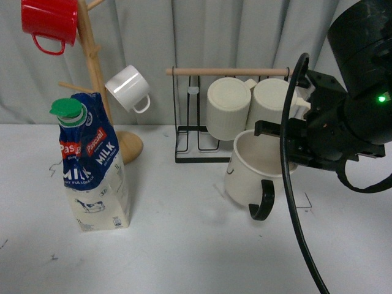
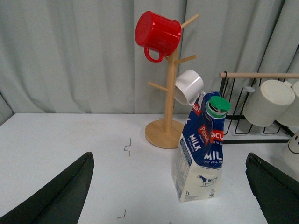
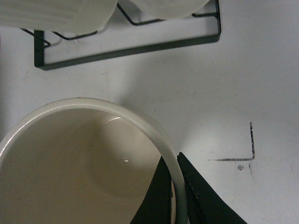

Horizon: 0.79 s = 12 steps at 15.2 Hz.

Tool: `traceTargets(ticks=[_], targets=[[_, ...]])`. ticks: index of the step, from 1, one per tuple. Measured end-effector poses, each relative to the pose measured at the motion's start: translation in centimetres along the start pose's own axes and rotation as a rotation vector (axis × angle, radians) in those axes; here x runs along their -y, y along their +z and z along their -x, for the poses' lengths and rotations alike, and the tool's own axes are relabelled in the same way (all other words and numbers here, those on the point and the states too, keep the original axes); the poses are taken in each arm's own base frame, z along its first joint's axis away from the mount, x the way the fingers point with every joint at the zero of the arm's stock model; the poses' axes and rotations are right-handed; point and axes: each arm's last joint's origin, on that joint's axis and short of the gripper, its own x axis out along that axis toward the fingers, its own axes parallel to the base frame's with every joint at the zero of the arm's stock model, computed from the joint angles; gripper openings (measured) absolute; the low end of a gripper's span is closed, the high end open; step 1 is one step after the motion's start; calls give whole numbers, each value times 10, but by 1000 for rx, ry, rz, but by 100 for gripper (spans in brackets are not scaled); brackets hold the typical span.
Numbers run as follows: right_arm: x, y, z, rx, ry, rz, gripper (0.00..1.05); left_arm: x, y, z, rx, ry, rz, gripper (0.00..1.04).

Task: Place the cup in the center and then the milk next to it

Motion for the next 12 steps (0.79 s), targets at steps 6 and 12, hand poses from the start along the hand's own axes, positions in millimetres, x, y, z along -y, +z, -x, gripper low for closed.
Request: traceTargets(ticks=[6, 12], targets=[[-13, -9, -16, -122, -40, 88, 3, 0, 0, 0, 0, 0, 0, 98], [-11, -11, -18, -138, -91, 139, 3, 0, 0, 0, 0, 0, 0, 98]])
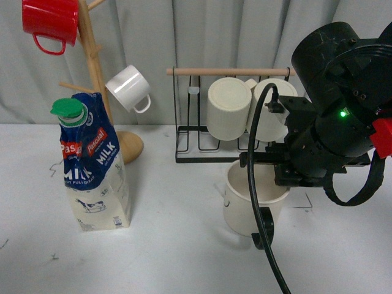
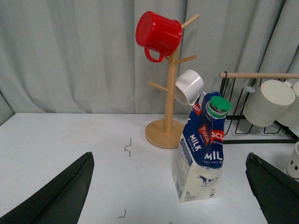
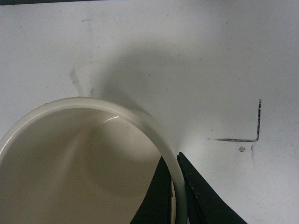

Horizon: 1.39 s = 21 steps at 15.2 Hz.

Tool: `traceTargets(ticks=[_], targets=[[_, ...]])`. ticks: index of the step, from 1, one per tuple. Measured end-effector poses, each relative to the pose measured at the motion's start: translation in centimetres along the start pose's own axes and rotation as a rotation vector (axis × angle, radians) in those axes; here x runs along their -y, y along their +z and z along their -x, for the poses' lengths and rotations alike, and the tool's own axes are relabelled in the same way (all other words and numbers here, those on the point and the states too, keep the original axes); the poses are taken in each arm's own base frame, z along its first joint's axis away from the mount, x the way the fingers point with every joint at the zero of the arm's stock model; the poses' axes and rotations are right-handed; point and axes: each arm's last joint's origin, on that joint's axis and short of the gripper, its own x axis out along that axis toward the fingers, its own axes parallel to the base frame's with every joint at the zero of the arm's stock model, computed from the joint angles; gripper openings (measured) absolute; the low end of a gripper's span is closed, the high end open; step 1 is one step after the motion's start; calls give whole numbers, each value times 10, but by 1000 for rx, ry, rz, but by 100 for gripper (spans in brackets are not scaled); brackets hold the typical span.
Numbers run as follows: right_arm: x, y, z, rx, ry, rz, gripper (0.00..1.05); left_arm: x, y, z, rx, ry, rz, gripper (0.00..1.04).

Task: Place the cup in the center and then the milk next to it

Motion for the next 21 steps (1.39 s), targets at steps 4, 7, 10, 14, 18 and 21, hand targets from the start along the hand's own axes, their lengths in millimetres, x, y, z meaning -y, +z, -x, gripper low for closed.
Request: traceTargets(ticks=[4, 7, 10, 14, 18, 21], targets=[[2, 1, 0, 16, -23, 8, 3, 0, 0, 0, 0, 0, 0, 98], [3, 1, 0, 23, -31, -7, 4, 0, 0, 0, 0, 0, 0, 98], [3, 5, 9, 64, -23, -32, 42, 0, 0, 0, 0, 0, 0, 98], [7, 19, 34, 162, 19, -80, 65, 0, 0, 0, 0, 0, 0, 98], [12, 29, 55, 244, 41, -103, 78, 0, 0, 0, 0, 0, 0, 98], [25, 48, 126, 487, 87, -134, 97, 0, 0, 0, 0, 0, 0, 98]])
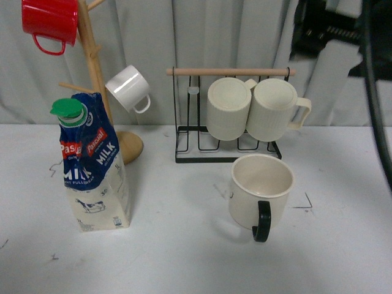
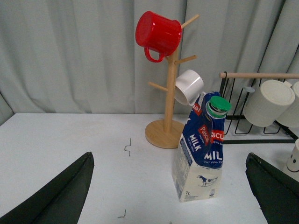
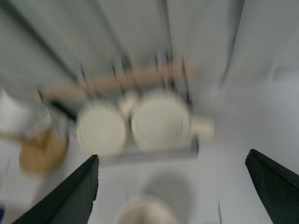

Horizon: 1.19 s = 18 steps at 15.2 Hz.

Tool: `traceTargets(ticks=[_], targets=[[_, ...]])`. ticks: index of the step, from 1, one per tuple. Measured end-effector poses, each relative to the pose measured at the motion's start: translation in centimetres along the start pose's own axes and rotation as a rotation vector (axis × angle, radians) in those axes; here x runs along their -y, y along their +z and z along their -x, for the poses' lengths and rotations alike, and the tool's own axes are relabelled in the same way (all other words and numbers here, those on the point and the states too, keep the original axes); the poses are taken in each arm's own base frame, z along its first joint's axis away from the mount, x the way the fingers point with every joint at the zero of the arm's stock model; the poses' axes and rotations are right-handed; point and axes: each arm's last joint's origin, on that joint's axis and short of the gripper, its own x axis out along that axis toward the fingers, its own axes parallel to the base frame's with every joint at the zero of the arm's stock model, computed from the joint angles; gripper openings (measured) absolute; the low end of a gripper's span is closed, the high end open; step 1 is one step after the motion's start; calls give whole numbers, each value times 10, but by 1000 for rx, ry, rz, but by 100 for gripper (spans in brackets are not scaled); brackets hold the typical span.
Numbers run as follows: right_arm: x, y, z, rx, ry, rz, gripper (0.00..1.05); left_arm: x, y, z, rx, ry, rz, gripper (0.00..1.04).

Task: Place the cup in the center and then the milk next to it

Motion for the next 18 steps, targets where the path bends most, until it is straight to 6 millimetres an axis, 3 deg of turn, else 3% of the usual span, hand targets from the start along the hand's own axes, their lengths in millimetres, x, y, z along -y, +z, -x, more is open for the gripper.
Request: traceTargets(ticks=[1, 2, 3, 5, 8, 10, 12, 18], targets=[[3, 10, 16, 261, -19, 42, 89, 0, 0, 0, 0, 0, 0, 98], [11, 4, 39, 424, -68, 100, 78, 0, 0, 0, 0, 0, 0, 98], [24, -13, 69, 530, -90, 162, 63, 0, 0, 0, 0, 0, 0, 98], [40, -47, 114, 567, -115, 201, 38, 0, 0, 0, 0, 0, 0, 98], [67, -109, 155, 523, -111, 226, 1, 0, 0, 0, 0, 0, 0, 98], [79, -147, 176, 510, -133, 217, 2, 0, 0, 0, 0, 0, 0, 98], [79, -163, 185, 559, -114, 226, 2, 0, 0, 0, 0, 0, 0, 98], [82, -182, 189, 559, -114, 226, 2, 0, 0, 0, 0, 0, 0, 98]])
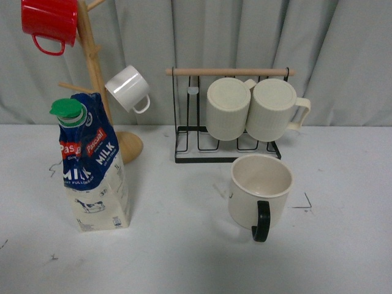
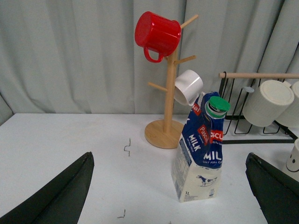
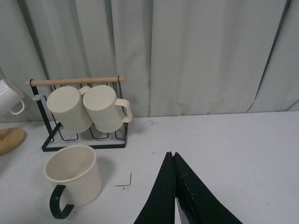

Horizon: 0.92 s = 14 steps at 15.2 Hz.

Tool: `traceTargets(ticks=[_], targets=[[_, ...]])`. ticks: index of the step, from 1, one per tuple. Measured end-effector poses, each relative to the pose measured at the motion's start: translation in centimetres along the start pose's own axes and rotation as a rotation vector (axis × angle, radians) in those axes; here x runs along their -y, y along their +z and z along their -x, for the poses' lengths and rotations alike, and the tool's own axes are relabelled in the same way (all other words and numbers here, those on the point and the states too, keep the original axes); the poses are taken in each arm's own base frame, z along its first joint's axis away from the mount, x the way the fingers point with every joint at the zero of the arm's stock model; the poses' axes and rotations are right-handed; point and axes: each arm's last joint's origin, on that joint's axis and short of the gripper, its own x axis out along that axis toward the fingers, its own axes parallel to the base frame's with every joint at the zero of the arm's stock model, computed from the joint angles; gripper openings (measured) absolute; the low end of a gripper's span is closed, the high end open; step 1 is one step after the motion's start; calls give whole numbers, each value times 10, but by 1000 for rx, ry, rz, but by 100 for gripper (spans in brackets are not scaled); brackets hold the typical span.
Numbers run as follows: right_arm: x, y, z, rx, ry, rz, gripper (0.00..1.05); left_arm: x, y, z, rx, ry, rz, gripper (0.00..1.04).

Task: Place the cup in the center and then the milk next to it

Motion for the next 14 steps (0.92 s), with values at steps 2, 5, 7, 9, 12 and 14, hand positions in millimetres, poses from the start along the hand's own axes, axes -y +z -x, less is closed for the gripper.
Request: traceTargets(ticks=[2, 5, 7, 9, 12, 14], targets=[[0, -3, 3, 32, 0, 0, 2, 0, 0, 0, 0, 0, 0, 98], [0, -7, 10, 17, 0, 0, 2, 0, 0, 0, 0, 0, 0, 98], [0, -12, 15, -26, -1, 0, 2, 0, 0, 0, 0, 0, 0, 98], [0, -8, 21, 27, 0, 0, 2, 0, 0, 0, 0, 0, 0, 98], [0, -10, 21, 9, 0, 0, 2, 0, 0, 0, 0, 0, 0, 98], [0, -10, 21, 8, 0, 1, 9, 0, 0, 0, 0, 0, 0, 98]])
